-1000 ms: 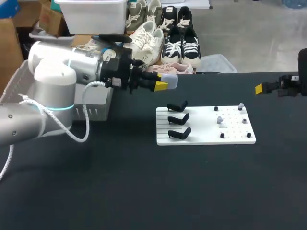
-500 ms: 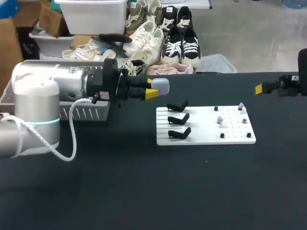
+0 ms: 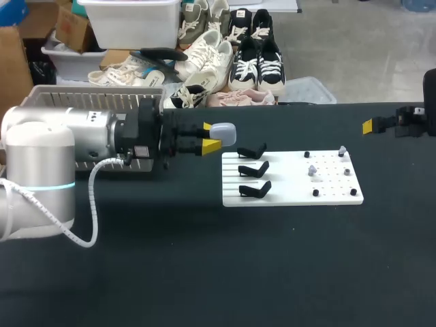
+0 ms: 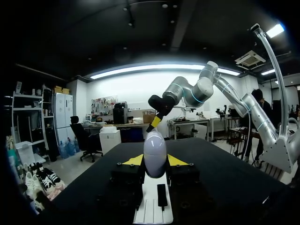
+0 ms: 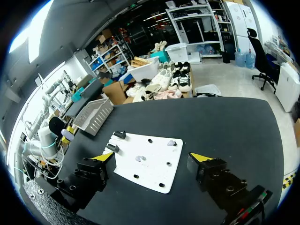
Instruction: Pick up each earbud case from the left stands, insert the matching earbuds, close the lid, and place the case in the box.
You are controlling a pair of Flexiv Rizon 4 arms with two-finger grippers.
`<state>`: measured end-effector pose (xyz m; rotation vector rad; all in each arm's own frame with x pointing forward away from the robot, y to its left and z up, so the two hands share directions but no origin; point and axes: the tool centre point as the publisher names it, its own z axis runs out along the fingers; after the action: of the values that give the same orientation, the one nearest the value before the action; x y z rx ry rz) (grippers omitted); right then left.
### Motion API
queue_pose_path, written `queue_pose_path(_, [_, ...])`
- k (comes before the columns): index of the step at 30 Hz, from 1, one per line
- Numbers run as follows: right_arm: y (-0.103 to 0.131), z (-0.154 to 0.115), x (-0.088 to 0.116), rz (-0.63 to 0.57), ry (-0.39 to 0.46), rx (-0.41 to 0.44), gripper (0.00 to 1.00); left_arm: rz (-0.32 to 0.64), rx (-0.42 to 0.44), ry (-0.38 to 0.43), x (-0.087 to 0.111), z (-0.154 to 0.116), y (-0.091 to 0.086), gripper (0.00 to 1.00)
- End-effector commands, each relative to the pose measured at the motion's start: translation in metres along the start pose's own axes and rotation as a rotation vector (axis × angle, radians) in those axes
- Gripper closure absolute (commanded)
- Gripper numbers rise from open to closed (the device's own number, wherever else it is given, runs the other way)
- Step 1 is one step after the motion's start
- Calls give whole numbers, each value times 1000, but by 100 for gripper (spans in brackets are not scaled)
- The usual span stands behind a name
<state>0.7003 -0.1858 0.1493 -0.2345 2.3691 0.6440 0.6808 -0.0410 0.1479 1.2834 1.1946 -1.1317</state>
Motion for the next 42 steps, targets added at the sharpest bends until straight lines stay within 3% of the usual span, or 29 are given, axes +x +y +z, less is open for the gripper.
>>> queue_pose_path(1, [-1, 0, 0, 0, 2, -3, 0, 2, -108, 0, -1, 1, -4, 100])
queue_pose_path(19, [-1, 0, 0, 0, 2, -3, 0, -17, -103, -12, 0, 0, -7, 100])
queue_pose_path(24, [-1, 0, 0, 0, 2, -3, 0, -71, -64, -74, 0, 11, -17, 100])
queue_pose_path(34, [-1, 0, 0, 0, 2, -3, 0, -25, 58, -47, 4, 40, -26, 100])
queue_pose_path(39, [24, -12, 3, -59, -6, -32, 0, -14, 84, -43, 5, 47, -27, 100])
queue_pose_path(42, [51, -22, 4, -171, -3, -5, 0, -19, 90, -51, 7, 49, -29, 100])
